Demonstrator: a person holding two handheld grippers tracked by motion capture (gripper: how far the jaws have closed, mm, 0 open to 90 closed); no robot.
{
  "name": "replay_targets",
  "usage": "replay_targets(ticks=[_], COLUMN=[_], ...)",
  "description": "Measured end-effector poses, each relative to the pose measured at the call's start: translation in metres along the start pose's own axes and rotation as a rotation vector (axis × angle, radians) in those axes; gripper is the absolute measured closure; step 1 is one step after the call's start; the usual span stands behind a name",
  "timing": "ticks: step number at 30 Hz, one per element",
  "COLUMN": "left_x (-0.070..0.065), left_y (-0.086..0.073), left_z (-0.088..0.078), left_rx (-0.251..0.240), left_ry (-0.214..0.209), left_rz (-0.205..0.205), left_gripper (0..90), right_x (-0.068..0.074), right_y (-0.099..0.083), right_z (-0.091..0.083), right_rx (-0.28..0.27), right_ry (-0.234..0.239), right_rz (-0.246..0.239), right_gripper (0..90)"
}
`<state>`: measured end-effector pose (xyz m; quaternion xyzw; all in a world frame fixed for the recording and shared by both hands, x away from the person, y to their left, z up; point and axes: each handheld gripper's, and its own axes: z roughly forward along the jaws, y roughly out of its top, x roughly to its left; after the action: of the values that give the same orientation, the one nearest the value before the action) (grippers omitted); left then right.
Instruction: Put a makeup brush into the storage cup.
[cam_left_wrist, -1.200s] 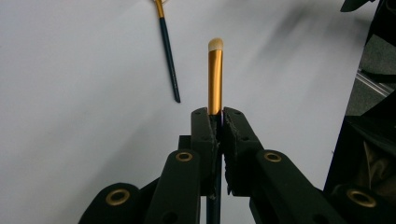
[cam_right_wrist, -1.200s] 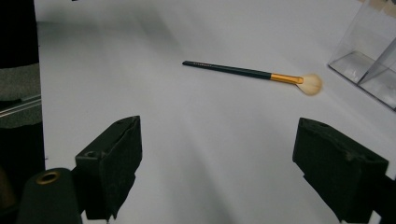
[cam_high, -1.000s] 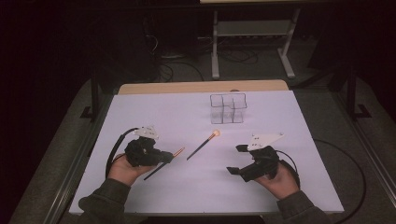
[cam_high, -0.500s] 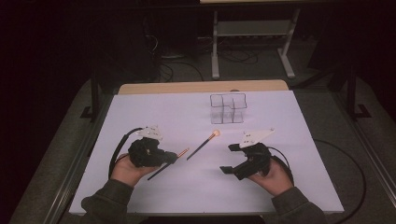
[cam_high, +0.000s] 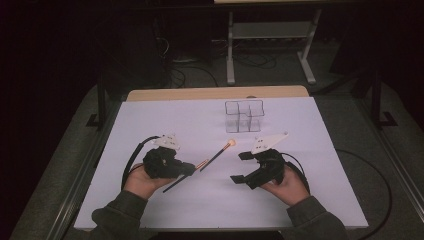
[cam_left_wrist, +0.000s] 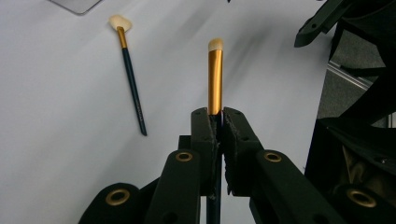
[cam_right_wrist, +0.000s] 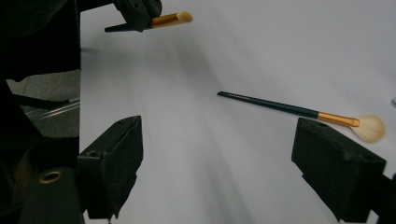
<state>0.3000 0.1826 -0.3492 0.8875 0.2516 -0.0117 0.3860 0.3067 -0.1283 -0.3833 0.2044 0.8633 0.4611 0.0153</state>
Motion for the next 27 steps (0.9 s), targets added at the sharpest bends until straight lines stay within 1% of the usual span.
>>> replay_targets(ticks=[2, 3, 4, 5, 7, 11, 14, 18, 19, 23, 24, 25, 27], left_x=[-0.001, -0.002, -0.003, -0.004, -0.005, -0.006, -0.008, -0.01, -0.011, -0.012, -0.012, -0.013, -0.013], left_y=[0.001, 0.003, 0.003, 0.004, 0.004, 0.007, 0.009, 0.012, 0.013, 0.015, 0.015, 0.016, 0.016], left_z=[0.001, 0.001, 0.001, 0.001, 0.002, 0.002, 0.004, 0.006, 0.007, 0.008, 0.009, 0.009, 0.009], left_rx=[-0.005, -0.003, -0.006, -0.007, -0.009, -0.009, -0.01, -0.002, -0.004, -0.005, -0.006, -0.002, -0.002], left_ry=[-0.001, -0.005, -0.007, -0.008, -0.011, -0.016, -0.022, -0.024, -0.025, -0.031, -0.031, -0.033, -0.032], left_rz=[0.003, 0.012, 0.008, 0.013, 0.012, 0.026, 0.022, 0.036, 0.038, 0.041, 0.053, 0.049, 0.057], left_gripper=[83.5, 83.6, 83.5, 83.5, 83.5, 83.5, 83.5, 83.5, 83.5, 83.5, 83.5, 83.5, 83.5], right_x=[0.001, 0.002, 0.002, 0.002, 0.002, 0.002, 0.002, 0.002, 0.002, 0.001, 0.001, 0.001, 0.001], right_y=[0.003, 0.006, 0.008, 0.009, 0.01, 0.014, 0.015, 0.018, 0.019, 0.021, 0.022, 0.023, 0.023], right_z=[0.002, 0.004, 0.005, 0.006, 0.007, 0.01, 0.011, 0.014, 0.016, 0.018, 0.019, 0.019, 0.02], right_rx=[0.003, 0.003, 0.006, 0.005, 0.004, 0.006, 0.006, 0.01, 0.019, 0.022, 0.024, 0.026, 0.022], right_ry=[0.006, 0.014, 0.013, 0.018, 0.021, 0.035, 0.038, 0.047, 0.051, 0.062, 0.07, 0.076, 0.087], right_rz=[-0.003, -0.01, -0.004, -0.008, -0.005, -0.007, -0.01, -0.017, -0.009, -0.01, -0.009, -0.008, -0.002], right_gripper=[16.9, 18.1, 18.1, 18.7, 19.4, 21.1, 21.6, 23.7, 24.9, 27.0, 27.5, 28.1, 29.7])
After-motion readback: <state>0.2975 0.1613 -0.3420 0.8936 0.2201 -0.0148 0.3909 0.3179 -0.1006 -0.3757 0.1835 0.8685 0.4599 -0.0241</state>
